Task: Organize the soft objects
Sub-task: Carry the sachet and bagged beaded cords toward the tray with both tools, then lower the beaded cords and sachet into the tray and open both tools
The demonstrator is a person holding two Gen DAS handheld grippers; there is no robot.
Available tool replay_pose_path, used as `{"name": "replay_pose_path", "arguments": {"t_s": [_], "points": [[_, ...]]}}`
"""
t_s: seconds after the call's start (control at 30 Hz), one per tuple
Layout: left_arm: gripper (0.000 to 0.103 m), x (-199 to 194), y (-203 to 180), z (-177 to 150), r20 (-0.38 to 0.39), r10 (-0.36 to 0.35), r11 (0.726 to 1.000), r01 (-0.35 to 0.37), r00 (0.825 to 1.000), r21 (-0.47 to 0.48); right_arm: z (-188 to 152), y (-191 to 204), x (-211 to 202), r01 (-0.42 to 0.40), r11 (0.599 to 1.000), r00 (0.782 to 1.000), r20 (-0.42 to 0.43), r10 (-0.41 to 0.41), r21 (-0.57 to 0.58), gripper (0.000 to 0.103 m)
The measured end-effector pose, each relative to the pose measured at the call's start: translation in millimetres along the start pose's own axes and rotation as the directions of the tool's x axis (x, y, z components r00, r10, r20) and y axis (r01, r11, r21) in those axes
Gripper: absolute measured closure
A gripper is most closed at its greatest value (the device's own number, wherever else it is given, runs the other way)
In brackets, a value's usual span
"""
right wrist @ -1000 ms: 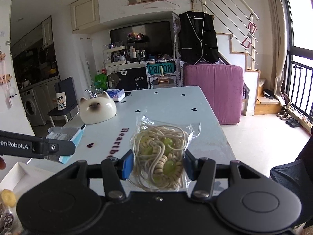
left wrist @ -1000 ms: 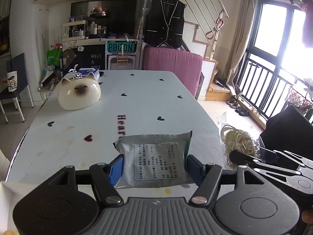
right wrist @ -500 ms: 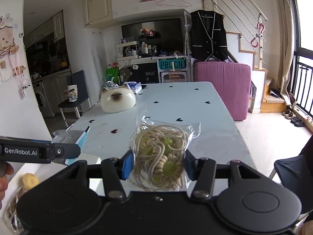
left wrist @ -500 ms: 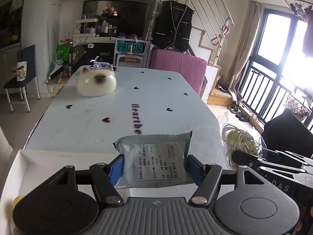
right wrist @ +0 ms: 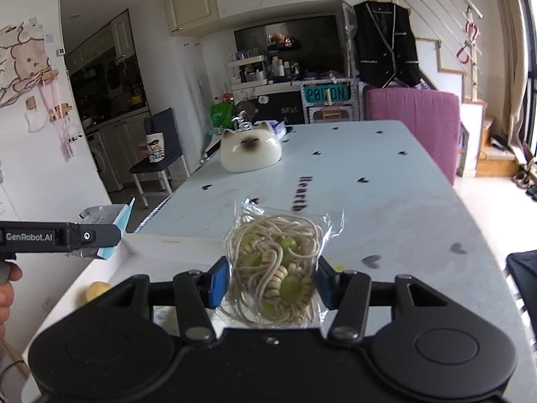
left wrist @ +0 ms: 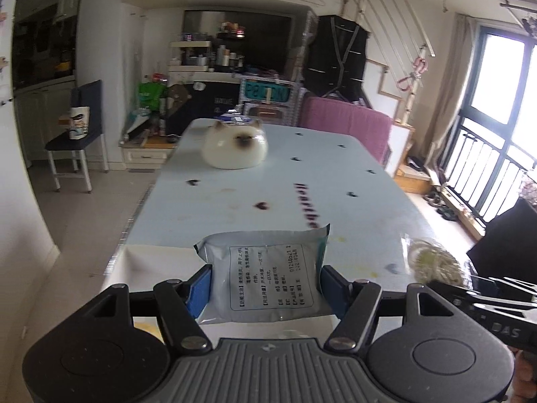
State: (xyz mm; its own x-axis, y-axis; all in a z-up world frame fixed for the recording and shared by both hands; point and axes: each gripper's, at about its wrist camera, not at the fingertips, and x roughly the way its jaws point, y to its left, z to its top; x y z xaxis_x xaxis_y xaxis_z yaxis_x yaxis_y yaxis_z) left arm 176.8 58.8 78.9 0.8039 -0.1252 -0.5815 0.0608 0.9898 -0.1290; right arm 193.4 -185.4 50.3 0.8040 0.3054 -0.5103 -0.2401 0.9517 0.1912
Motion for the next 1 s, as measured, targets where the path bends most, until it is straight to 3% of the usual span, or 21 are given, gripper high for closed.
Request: {"name": "replay_pose_path", "arguments": {"t_s": [0.23,0.37,0.77,1.0], "points": [[0.034,11,53,5,-0.02,0.016,0.999,-0.017,1.0,-0.042,1,32,20,-0.059,0.998,0.998,-0.032,0.059,0.006,0.049],[0.034,37,71,-5,-0.087,-0.006,0.999,0.002,0.996,-0.048,2,46,34,-0.072,0.997,0.996,-0.056,0.073,0.011,0.049],[0.034,104,84,-55,-0.264,-0.053,0.999,0.049,0.963,-0.02,18,70,95,-0.102,0.991,0.983,-0.143,0.113,0.082,0.049],[0.033,109,76,-63,-0.263,-0.039,0.996,0.057,0.964,0.062,13,98,143,-0.141,0.985,0.964,-0.212,0.159,0.097,0.049]]}}
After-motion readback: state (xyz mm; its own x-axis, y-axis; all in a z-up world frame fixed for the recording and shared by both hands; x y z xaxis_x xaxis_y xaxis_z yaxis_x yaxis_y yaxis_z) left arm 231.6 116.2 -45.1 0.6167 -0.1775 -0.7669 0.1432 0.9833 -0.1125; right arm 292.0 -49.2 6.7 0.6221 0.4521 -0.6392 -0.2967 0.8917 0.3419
